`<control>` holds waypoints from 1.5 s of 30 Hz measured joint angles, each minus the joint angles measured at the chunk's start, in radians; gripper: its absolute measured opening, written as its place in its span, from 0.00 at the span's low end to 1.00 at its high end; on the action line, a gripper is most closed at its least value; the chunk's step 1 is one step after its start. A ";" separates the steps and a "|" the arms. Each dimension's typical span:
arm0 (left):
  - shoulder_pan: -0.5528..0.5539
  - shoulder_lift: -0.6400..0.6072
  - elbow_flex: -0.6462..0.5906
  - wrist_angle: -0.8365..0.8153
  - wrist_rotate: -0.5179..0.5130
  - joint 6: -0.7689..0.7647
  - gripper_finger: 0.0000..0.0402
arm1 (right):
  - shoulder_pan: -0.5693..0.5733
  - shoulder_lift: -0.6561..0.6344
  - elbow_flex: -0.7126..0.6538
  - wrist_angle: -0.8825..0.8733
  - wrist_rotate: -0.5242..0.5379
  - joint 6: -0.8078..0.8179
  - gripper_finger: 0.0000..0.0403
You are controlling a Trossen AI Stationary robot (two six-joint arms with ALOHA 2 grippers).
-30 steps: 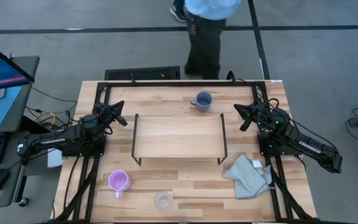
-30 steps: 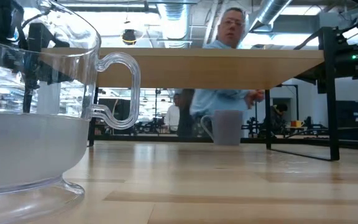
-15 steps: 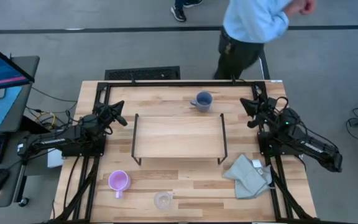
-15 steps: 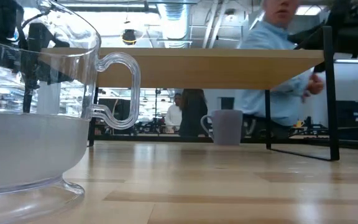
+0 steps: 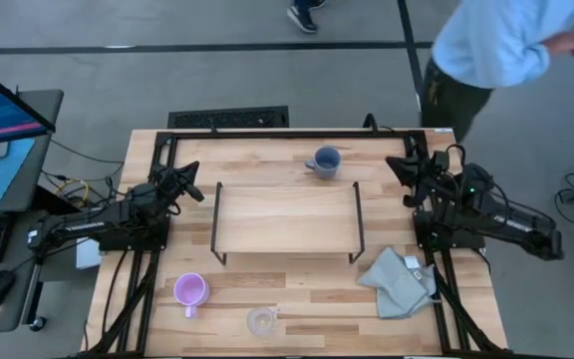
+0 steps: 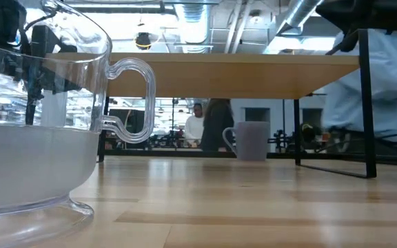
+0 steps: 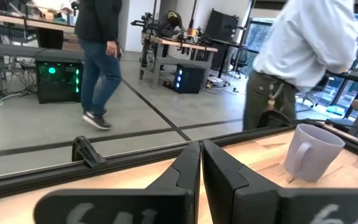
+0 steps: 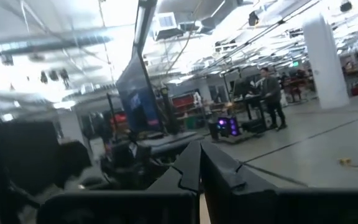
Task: Stack small to large cups/mugs on shelf
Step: Put the blue mug on the shelf
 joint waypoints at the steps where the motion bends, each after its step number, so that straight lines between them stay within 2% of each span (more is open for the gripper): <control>1: 0.000 0.000 0.000 0.000 0.000 0.000 0.02 | 0.003 0.011 0.003 0.001 0.000 -0.023 0.09; 8: 0.000 0.000 0.000 0.000 0.000 0.000 0.02 | 0.033 0.078 0.009 0.053 0.000 -0.050 0.20; 13: 0.000 0.000 0.000 0.000 0.000 0.000 0.02 | 0.039 0.092 0.009 0.166 -0.007 0.062 0.26; 18: 0.000 0.000 0.000 0.000 0.000 -0.001 0.02 | 0.049 0.076 0.011 0.179 -0.005 0.211 0.28; 28: 0.000 0.000 0.000 0.000 0.000 -0.001 0.02 | 0.049 0.085 0.011 0.173 0.052 0.249 0.28; 33: 0.000 0.000 0.000 0.000 0.000 -0.001 0.02 | 0.040 0.085 0.010 0.163 0.053 0.213 0.28; 40: 0.000 0.000 0.000 0.000 0.000 -0.001 0.02 | 0.069 0.125 0.012 0.120 0.030 -0.026 0.28; 45: 0.000 0.000 0.000 0.000 0.000 -0.001 0.02 | 0.075 0.177 0.106 -0.021 0.029 -0.087 0.28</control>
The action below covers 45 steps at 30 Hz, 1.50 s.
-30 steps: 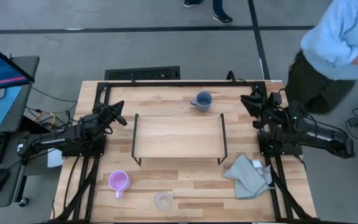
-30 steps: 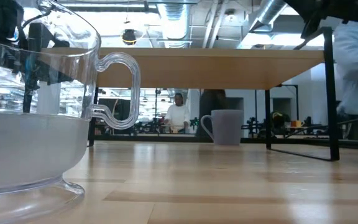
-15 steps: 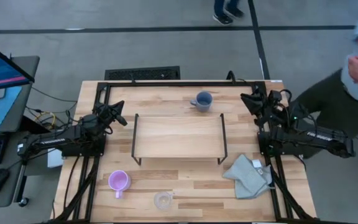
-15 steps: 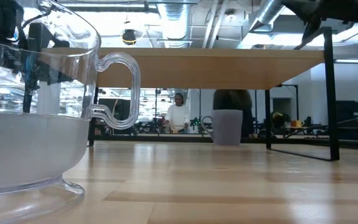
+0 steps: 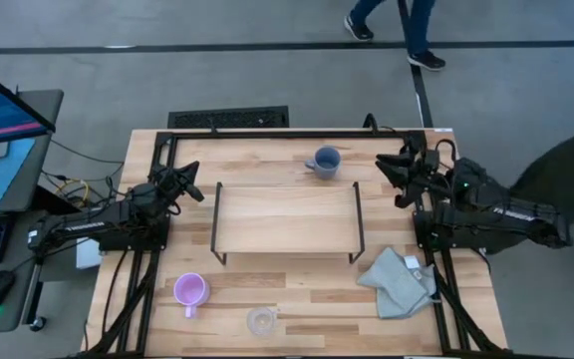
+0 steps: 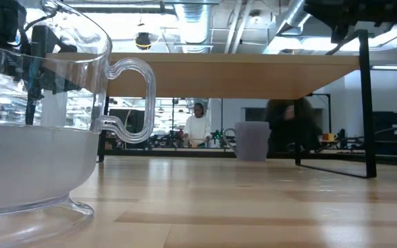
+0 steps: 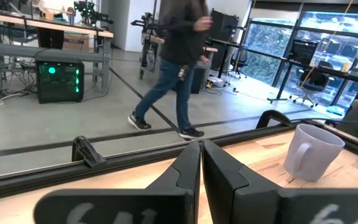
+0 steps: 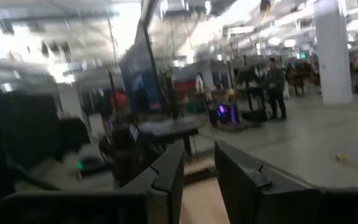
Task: Stack small to large cups/mugs on shelf
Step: Put the blue mug on the shelf
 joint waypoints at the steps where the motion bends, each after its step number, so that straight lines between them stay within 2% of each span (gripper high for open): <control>1: 0.000 0.000 0.000 0.000 0.000 0.000 0.02 | 0.002 0.013 0.027 -0.045 0.000 -0.013 0.28; 7: 0.000 0.000 0.000 0.000 0.000 0.000 0.02 | 0.028 0.101 0.182 -0.205 0.000 -0.066 0.28; 20: 0.000 0.000 0.000 0.000 0.000 -0.007 0.02 | 0.151 0.282 0.421 -0.484 0.025 -0.195 0.28; 31: 0.000 0.000 0.000 0.000 0.000 0.001 0.02 | 0.225 0.433 0.544 -0.540 0.030 -0.249 0.28; 45: 0.000 0.000 0.000 0.000 0.000 0.000 0.02 | 0.224 0.578 0.748 -0.711 0.030 -0.249 0.28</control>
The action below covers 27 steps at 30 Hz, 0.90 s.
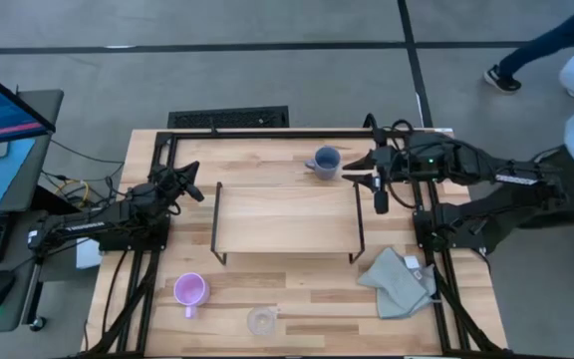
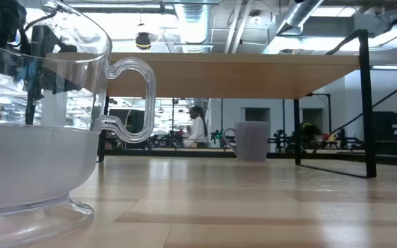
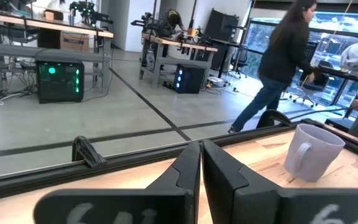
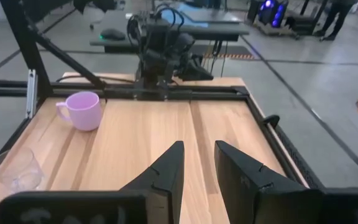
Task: Stack small to large cups/mugs on shelf
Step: Put the blue mug on the shelf
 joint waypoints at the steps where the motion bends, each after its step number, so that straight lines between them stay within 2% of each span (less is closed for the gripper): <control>1: 0.000 0.000 0.000 0.000 0.000 0.000 0.02 | 0.000 0.009 0.015 -0.016 0.001 0.000 0.28; 3: 0.000 0.000 0.000 0.000 0.000 0.005 0.02 | -0.004 0.028 0.045 -0.064 0.027 0.000 0.28; 8: 0.000 0.000 0.000 0.000 0.000 0.007 0.02 | -0.031 0.063 0.093 -0.225 0.189 -0.054 0.28; 12: 0.000 0.000 0.000 0.000 0.000 0.007 0.02 | -0.086 0.080 0.101 -0.250 0.229 -0.055 0.28; 20: 0.000 0.000 0.000 0.000 0.000 -0.002 0.02 | -0.311 0.107 0.103 -0.293 0.219 -0.051 0.28; 27: 0.000 0.000 0.000 0.000 0.000 -0.005 0.02 | -0.507 0.162 0.102 -0.304 0.050 -0.051 0.28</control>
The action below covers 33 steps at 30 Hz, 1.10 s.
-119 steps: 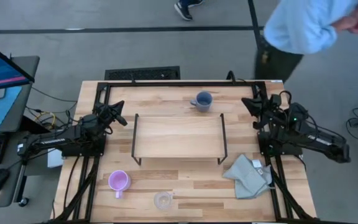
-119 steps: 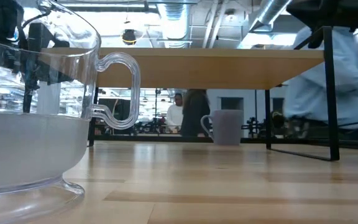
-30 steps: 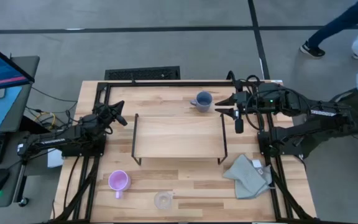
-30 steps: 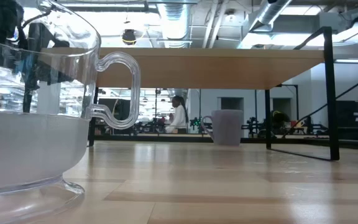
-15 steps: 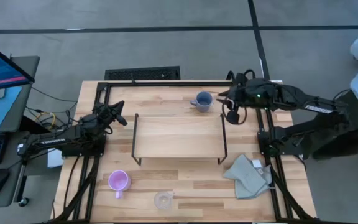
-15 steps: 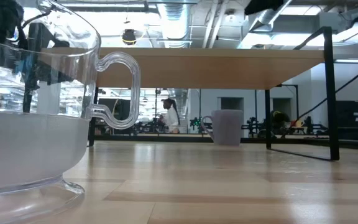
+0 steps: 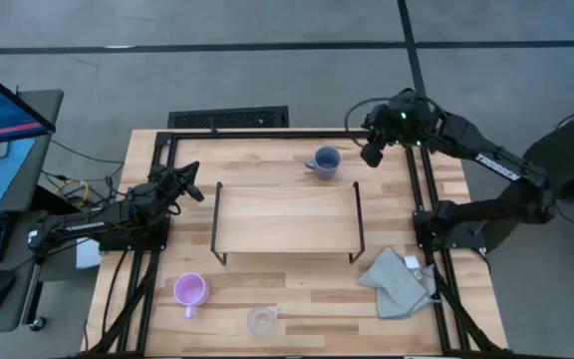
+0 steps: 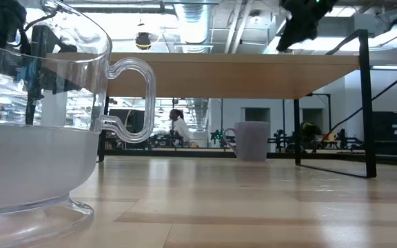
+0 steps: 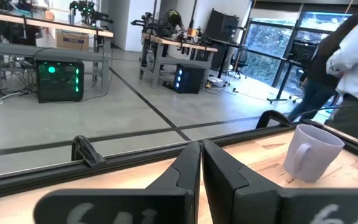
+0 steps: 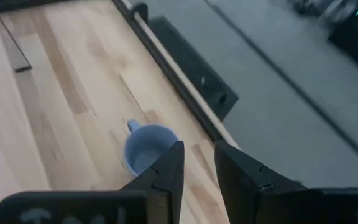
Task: Stack small to large cups/mugs on shelf
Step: Put the blue mug on the shelf
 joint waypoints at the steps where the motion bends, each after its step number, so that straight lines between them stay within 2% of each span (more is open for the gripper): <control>1: 0.000 0.000 0.000 0.000 0.000 0.000 0.02 | -0.023 0.016 0.000 -0.002 -0.017 0.000 0.28; 4: 0.000 0.000 0.000 0.000 0.000 -0.001 0.02 | -0.076 0.064 -0.001 0.003 -0.050 0.009 0.28; 9: 0.000 0.000 0.000 0.000 0.000 -0.003 0.02 | -0.133 0.166 -0.001 0.006 -0.058 0.130 0.28; 17: 0.000 0.000 0.000 0.000 0.000 -0.006 0.02 | -0.104 0.282 -0.002 0.072 -0.058 0.158 0.28; 33: 0.000 0.000 0.000 0.000 0.000 -0.006 0.02 | -0.065 0.311 -0.002 0.097 -0.050 0.152 0.34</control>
